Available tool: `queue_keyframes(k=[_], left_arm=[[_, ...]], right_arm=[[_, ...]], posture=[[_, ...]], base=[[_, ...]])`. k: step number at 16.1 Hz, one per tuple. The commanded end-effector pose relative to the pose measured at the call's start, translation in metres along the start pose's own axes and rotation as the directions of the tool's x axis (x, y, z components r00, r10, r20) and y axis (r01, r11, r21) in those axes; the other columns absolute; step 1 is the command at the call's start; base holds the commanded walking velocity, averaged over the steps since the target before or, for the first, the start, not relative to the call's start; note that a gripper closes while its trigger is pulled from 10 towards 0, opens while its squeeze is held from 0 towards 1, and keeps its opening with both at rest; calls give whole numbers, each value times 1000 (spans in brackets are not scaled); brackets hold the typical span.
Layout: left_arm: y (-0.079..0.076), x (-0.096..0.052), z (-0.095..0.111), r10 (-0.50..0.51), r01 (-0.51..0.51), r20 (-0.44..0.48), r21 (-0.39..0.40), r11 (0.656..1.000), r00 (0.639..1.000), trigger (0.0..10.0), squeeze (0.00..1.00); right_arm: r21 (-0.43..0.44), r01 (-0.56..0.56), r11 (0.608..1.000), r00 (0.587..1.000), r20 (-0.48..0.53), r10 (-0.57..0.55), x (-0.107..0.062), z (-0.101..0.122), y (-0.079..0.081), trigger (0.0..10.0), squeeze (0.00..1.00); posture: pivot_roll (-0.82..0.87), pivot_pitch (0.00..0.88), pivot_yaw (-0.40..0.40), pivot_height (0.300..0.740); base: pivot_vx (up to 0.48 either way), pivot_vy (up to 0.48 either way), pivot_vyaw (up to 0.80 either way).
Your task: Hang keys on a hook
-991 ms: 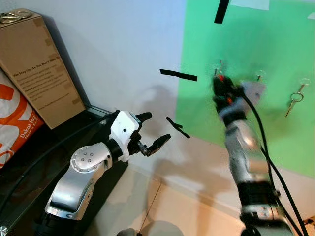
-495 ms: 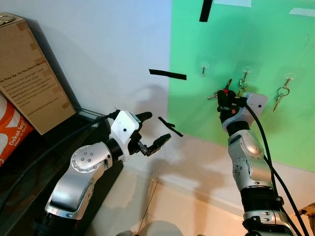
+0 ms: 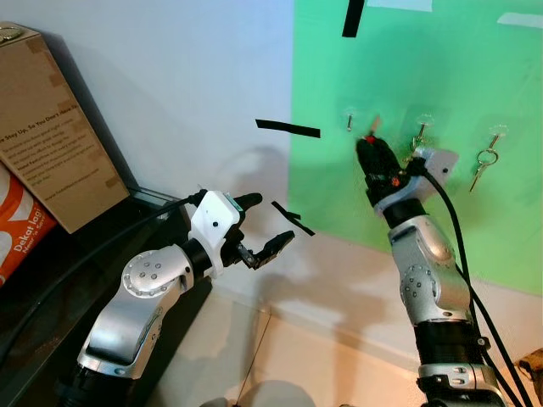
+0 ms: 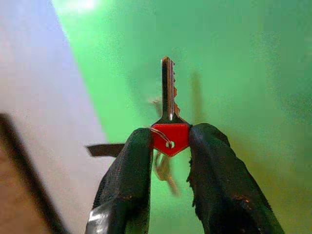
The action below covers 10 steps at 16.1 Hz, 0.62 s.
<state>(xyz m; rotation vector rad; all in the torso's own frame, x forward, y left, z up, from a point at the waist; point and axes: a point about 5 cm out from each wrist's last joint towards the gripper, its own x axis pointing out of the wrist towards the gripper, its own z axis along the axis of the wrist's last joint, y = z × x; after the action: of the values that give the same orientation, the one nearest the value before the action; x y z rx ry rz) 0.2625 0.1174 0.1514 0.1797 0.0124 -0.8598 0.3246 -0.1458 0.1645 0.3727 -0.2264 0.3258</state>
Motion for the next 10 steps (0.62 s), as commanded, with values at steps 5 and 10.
queue_keyframes(k=[5,10], left_arm=[[-1,1,0,-10,11,-6,15,1000,1000,10000,67],[-1,2,1,-13,13,-3,15,1000,1000,10000,63]], right_arm=[[105,-51,993,999,9,51,5,7,10,10000,0],[49,5,999,999,-34,-3,10,4,5,10000,0]], posture=[[-27,0,79,740],[-24,0,76,740]], base=[[0,0,0],[0,0,0]])
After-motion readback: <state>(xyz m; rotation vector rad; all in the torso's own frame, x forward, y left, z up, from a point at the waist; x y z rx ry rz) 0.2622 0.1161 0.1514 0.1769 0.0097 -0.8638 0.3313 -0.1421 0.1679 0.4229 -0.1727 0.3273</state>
